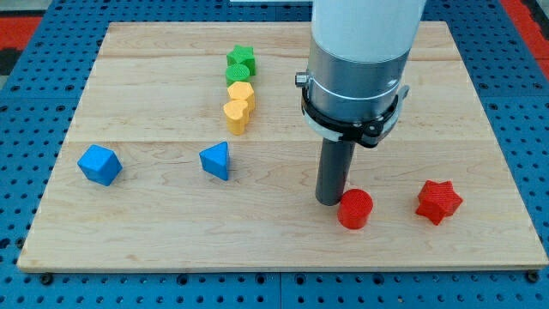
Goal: Push the red circle into the red star
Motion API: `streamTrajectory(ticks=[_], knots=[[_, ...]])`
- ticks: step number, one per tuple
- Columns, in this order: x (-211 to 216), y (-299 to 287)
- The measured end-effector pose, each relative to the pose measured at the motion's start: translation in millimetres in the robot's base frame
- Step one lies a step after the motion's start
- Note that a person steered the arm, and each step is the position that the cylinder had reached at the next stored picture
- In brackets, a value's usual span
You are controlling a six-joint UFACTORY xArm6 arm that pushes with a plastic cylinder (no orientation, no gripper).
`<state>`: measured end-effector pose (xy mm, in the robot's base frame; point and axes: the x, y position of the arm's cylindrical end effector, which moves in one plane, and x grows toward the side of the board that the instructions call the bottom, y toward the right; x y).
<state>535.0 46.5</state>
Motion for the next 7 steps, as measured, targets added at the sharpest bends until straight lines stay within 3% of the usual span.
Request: streamTrajectory(ticks=[1, 2, 3, 4, 7], knots=[[2, -43], [36, -11], [29, 55], [20, 82], [30, 101]])
